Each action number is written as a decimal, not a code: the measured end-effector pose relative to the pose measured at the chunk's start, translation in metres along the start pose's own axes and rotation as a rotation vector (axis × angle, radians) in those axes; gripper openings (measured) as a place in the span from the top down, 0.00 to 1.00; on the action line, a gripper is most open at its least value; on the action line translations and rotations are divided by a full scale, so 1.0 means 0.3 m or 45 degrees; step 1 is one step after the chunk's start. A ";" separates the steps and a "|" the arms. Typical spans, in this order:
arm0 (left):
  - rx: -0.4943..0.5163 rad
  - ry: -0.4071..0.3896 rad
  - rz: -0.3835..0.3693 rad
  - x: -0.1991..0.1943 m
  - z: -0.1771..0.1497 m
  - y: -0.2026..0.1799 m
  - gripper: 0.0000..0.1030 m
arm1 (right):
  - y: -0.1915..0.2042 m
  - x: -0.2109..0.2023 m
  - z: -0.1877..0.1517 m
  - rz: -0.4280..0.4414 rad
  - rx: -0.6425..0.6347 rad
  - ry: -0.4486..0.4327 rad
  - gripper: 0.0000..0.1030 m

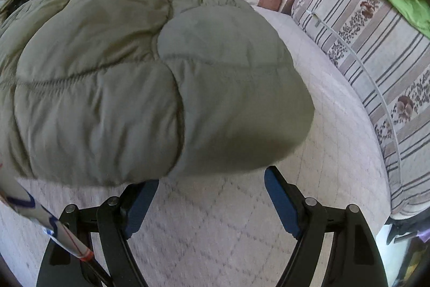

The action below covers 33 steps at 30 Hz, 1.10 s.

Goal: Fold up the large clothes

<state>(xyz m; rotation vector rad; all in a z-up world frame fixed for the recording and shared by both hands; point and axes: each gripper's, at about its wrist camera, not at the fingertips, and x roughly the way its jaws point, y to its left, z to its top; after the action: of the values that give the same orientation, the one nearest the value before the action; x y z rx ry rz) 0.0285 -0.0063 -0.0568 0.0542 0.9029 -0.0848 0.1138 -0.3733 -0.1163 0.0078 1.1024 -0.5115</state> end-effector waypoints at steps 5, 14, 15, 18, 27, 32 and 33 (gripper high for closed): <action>0.008 0.101 -0.037 0.093 -0.010 0.006 0.05 | -0.063 -0.079 -0.100 0.140 0.076 -0.023 0.18; 0.047 0.226 -0.014 0.301 -0.070 0.018 0.02 | -0.146 -0.190 -0.180 0.218 0.161 -0.130 0.18; 0.056 0.227 -0.015 0.302 -0.072 0.017 0.02 | -0.155 -0.190 -0.178 0.227 0.172 -0.136 0.18; 0.074 0.205 -0.013 0.301 -0.090 0.018 0.00 | -0.181 -0.194 -0.174 0.252 0.204 -0.150 0.18; 0.086 0.203 -0.101 0.231 -0.063 0.039 0.15 | -0.263 -0.200 -0.132 0.320 0.311 -0.202 0.18; 0.038 0.021 -0.199 0.129 0.161 0.122 0.14 | -0.358 -0.208 0.001 0.339 0.376 -0.276 0.14; 0.018 -0.016 -0.181 0.138 0.245 0.153 0.13 | -0.370 -0.204 0.033 0.339 0.381 -0.289 0.13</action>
<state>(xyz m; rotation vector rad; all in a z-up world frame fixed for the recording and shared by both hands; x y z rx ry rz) 0.1157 0.0312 -0.0434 0.0026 0.8928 -0.2235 0.0566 -0.4502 -0.0327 0.3464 0.7809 -0.4217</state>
